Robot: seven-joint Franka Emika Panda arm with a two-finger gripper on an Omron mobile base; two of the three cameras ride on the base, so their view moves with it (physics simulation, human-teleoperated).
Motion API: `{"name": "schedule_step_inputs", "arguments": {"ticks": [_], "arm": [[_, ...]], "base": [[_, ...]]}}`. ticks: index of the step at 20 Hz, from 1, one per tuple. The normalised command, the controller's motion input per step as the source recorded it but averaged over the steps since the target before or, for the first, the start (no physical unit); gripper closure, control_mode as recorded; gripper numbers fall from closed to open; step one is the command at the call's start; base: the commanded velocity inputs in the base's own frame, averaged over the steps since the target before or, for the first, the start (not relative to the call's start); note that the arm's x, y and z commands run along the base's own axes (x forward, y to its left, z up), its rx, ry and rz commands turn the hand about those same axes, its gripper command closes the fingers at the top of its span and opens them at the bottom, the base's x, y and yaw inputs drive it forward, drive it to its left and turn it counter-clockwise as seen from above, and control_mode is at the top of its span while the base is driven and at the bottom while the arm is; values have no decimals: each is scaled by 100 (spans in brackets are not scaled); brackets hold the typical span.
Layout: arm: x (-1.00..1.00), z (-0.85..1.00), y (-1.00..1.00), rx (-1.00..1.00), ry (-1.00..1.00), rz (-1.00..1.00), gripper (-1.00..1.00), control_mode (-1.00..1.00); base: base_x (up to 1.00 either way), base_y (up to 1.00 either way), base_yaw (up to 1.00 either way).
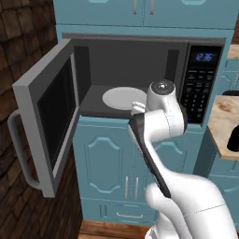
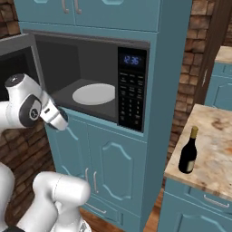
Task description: Place the microwavable item in the microwave. Then, close the microwave door and press the start button.
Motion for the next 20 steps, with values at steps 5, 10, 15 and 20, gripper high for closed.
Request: {"name": "schedule_step_inputs", "arguments": {"ticks": [5, 10, 15, 20], "arm": [[73, 20, 0, 0, 0, -17, 100, -100], [77, 2, -4, 1, 0, -1, 100, -100], [79, -15, -10, 0, 0, 0, 100, -100], [77, -2, -10, 0, 0, 0, 100, -100]], "base": [[0, 0, 0], [0, 0, 0], [0, 0, 0], [0, 0, 0]]}}
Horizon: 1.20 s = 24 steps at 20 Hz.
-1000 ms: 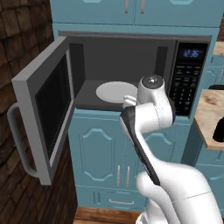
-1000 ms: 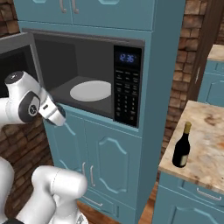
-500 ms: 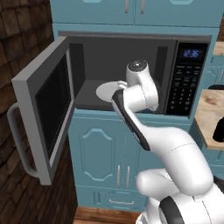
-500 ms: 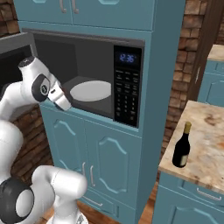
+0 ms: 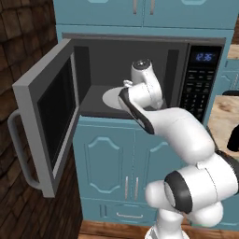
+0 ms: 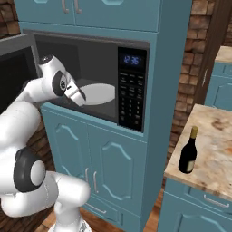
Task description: Place the microwavable item in the microwave. Then, close the microwave door and press the start button.
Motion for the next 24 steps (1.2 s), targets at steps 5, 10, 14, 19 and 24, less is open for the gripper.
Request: {"name": "schedule_step_inputs", "arguments": {"ticks": [5, 10, 14, 19, 24], "arm": [[81, -18, 0, 0, 0, 0, 100, -100], [75, -24, 0, 0, 0, 0, 100, -100], [64, -34, 0, 0, 1, 0, 100, -100], [41, -41, 0, 0, 5, 0, 100, -100], [16, -24, 0, 0, 2, 0, -100, -100]], "base": [[0, 0, 0], [0, 0, 0], [0, 0, 0], [0, 0, 0], [0, 0, 0]]}}
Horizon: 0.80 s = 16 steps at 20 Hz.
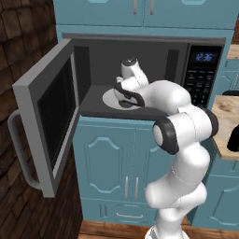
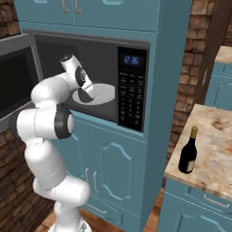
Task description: Place the microwavable item in the microwave. Then, close the microwave door and press the start button.
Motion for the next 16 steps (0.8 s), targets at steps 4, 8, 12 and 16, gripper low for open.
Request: {"name": "schedule_step_inputs", "arguments": {"ticks": [4, 8, 12, 16], "arm": [[-33, 1, 0, 0, -15, 0, -100, -100], [-66, 21, 0, 0, -28, 0, -100, -100], [-93, 12, 6, -1, -23, 0, -100, -100], [-14, -14, 5, -3, 2, 0, -100, -100]], "base": [[0, 0, 0], [0, 0, 0], [0, 0, 0], [0, 0, 0]]}}
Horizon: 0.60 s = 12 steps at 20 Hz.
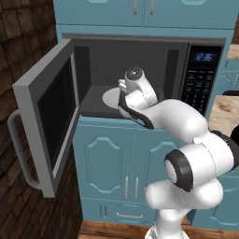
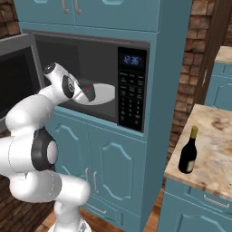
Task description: Place the microwavable item in the microwave. Then, close the microwave door and press the start button.
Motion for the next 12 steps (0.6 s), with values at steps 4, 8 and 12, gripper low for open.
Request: {"name": "schedule_step_inputs", "arguments": {"ticks": [4, 8, 12], "arm": [[-89, 10, 0, -2, -23, 0, -100, -100], [-100, 9, 0, -8, -19, 13, -100, -100], [-100, 5, 7, -20, -8, 31, -100, -100]], "base": [[0, 0, 0], [0, 0, 0], [0, 0, 0]]}}
